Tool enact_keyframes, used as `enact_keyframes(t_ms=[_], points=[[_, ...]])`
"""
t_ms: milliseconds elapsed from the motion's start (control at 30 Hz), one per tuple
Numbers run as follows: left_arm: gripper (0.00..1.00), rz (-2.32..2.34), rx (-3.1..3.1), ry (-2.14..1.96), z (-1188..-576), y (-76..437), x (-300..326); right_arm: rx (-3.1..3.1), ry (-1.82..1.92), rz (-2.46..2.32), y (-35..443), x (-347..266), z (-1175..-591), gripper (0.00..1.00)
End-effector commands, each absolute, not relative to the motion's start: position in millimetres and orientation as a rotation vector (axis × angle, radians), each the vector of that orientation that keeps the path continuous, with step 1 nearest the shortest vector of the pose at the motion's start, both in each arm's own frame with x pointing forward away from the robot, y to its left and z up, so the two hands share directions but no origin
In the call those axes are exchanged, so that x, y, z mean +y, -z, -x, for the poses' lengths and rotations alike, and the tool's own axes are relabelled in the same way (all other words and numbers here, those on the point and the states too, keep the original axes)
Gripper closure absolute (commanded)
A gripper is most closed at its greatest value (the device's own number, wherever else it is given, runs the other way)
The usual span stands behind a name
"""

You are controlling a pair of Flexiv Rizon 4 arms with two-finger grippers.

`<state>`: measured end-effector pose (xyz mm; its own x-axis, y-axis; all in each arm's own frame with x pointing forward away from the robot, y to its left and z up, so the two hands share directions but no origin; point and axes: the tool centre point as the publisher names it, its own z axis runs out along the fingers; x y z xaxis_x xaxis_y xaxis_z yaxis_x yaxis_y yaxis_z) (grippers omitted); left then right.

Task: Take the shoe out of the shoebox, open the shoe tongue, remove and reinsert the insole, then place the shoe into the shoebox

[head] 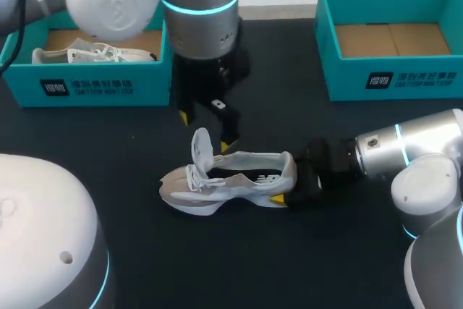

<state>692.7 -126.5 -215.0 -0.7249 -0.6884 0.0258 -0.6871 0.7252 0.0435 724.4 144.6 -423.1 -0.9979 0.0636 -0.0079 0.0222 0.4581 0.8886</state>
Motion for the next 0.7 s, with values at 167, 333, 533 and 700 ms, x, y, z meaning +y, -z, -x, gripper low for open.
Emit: enact_keyframes(t_ms=[167, 333, 533, 700], points=[[1.0, 0.431, -3.178, -0.224, -698, 218, -151, 2.648, -1.61, -0.078, 426, 145, -723, 1.0], [1.0, 0.546, -3.105, -0.327, -695, 224, -165, 2.648, -1.61, -0.078, 426, 145, -723, 1.0], [1.0, 0.631, -3.069, -0.346, -696, 242, -190, 2.648, -1.61, -0.078, 426, 145, -723, 1.0], [1.0, 0.671, -2.991, -0.324, -702, 270, -206, 2.648, -1.61, -0.078, 426, 145, -723, 1.0]])
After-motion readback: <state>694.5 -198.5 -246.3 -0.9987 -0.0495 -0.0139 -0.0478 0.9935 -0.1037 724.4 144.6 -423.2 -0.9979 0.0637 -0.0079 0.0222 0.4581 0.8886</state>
